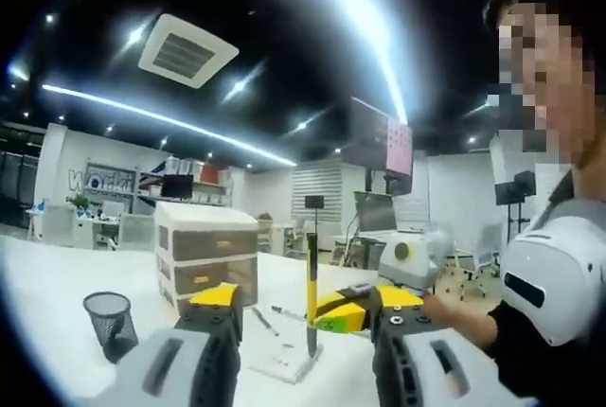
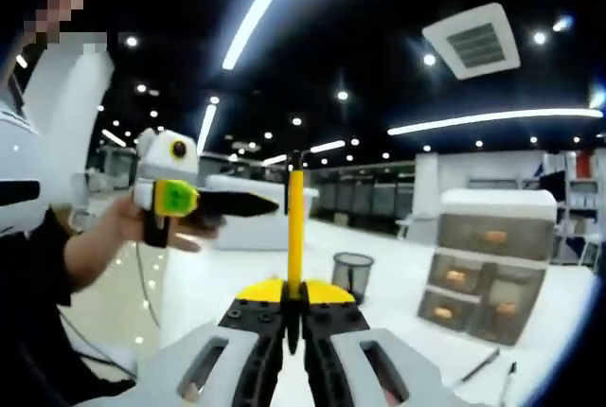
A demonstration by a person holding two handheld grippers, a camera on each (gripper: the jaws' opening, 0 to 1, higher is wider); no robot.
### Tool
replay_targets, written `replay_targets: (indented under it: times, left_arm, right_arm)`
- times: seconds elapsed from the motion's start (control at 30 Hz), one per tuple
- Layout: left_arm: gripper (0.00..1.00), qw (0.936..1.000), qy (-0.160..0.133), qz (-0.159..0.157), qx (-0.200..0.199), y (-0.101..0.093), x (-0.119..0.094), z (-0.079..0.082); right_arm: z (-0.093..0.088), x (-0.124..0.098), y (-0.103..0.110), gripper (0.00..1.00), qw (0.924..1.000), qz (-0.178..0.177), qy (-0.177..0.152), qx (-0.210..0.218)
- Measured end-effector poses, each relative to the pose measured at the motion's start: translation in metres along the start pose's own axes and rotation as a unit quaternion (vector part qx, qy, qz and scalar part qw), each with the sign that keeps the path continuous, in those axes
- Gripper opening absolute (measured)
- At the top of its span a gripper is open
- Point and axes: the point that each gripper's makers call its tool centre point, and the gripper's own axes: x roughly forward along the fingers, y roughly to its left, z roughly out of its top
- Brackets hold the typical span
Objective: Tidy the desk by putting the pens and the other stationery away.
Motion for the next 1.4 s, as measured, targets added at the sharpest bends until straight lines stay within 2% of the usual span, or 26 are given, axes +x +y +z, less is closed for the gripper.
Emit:
replay_targets:
  times: [0.23, 0.47, 0.57, 0.7, 0.87, 0.97, 1.07, 1.4]
  left_arm:
    - [0.47, 0.9998, 0.016, -0.006, 0.007, -0.003, 0.013, -0.006]
    - [0.36, 0.9998, 0.015, -0.014, 0.005, -0.005, 0.017, -0.006]
    - [0.29, 0.9996, 0.019, -0.019, 0.010, -0.007, 0.018, -0.009]
    - [0.25, 0.9992, 0.024, -0.022, 0.022, -0.009, 0.021, -0.013]
    - [0.20, 0.9994, 0.023, -0.020, 0.018, -0.008, 0.022, -0.015]
    - [0.12, 0.9994, 0.027, -0.012, 0.019, -0.004, 0.021, -0.017]
    - [0.08, 0.9995, 0.029, -0.014, 0.005, -0.004, 0.021, -0.019]
    - [0.07, 0.9992, 0.038, -0.011, -0.010, -0.006, 0.023, -0.021]
  right_arm:
    - [-0.007, 0.005, 0.013, 0.04, 0.9999, 0.015, 0.004, 0.002]
    - [-0.015, 0.008, 0.022, 0.04, 0.9996, 0.027, 0.010, 0.004]
    - [-0.017, 0.008, 0.023, 0.04, 0.9995, 0.030, 0.010, 0.009]
    - [-0.018, 0.007, 0.023, 0.04, 0.9994, 0.031, 0.008, 0.014]
    - [-0.019, 0.006, 0.023, 0.04, 0.9993, 0.032, 0.008, 0.015]
    - [-0.019, 0.004, 0.023, 0.04, 0.9993, 0.033, 0.005, 0.017]
    - [-0.020, 0.004, 0.023, 0.04, 0.9993, 0.033, 0.005, 0.015]
    - [-0.023, 0.003, 0.024, 0.05, 0.9994, 0.032, 0.006, 0.009]
